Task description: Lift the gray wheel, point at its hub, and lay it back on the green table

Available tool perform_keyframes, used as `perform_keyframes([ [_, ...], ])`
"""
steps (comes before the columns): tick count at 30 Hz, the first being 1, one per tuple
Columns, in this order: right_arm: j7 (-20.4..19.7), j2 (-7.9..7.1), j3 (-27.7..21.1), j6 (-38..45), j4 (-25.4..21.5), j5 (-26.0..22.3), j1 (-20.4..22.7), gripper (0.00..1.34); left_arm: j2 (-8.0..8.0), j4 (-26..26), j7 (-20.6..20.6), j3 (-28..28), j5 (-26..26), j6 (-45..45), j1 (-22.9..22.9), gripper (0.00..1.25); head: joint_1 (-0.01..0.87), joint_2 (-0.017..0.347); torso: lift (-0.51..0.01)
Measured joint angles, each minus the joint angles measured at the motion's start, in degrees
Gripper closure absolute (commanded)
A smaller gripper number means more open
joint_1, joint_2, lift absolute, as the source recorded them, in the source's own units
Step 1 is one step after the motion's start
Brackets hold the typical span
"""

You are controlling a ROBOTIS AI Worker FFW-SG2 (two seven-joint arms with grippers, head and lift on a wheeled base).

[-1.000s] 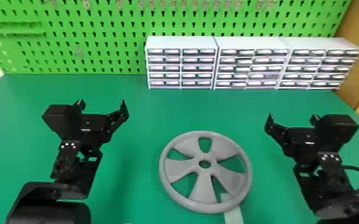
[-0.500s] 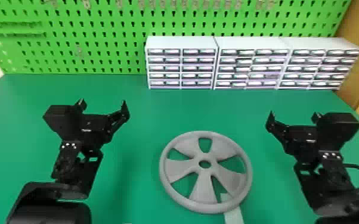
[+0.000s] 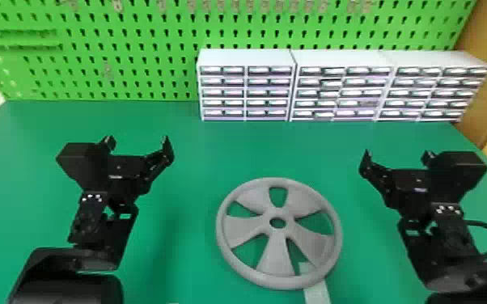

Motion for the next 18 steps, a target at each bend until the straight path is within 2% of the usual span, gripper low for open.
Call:
perform_keyframes([
  [18,0.09,0.18,-0.32,-0.07,-0.01,-0.23,-0.3,0.08,0.0,-0.08,-0.01,0.4,0.91,0.0,-0.95,0.04,0.692,0.048,-0.093],
])
